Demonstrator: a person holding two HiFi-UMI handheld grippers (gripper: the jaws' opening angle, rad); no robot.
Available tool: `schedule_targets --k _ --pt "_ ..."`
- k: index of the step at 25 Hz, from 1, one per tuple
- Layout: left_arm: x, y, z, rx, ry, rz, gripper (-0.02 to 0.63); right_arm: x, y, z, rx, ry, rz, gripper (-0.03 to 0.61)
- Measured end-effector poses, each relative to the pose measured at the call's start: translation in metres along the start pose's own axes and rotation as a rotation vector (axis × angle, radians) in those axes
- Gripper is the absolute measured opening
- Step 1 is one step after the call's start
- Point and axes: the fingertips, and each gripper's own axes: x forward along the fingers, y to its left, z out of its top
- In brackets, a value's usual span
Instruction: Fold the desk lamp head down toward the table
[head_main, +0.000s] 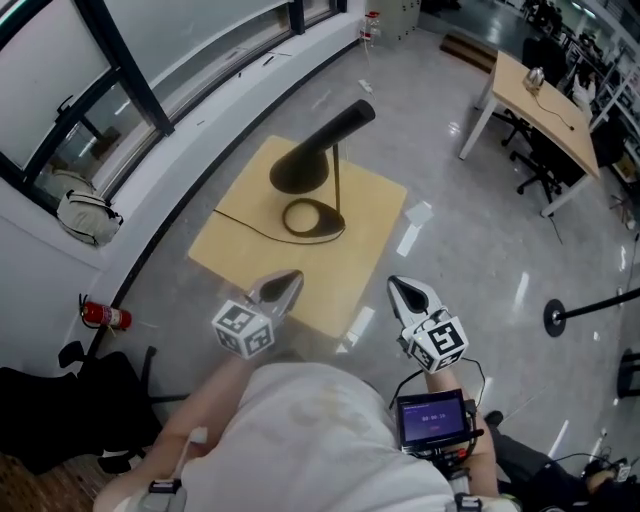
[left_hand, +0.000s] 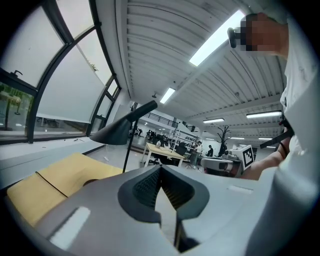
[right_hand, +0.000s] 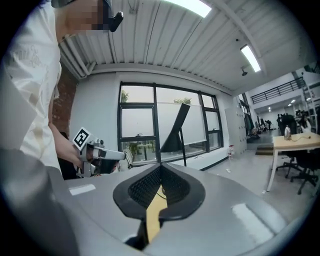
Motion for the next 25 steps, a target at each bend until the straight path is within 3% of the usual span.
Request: schedule_targets --k 13,18,25 --pt "-0.03 -0.053 -0.042 -0.006 0.027 -0.001 0.002 -0.019 0.056 -0.033 0.1 -0.019 0.095 0.012" --pt "-0.028 -0.073 -0.048 0.007 0.035 -0.021 0.002 -0.031 0.055 -0.034 0.1 -0.007 0.109 0.012" --pt "-0.06 -0.06 -0.059 0.014 0.032 -0.026 0.002 -0.019 0.092 -0.045 0.092 -0.013 0.122 0.012"
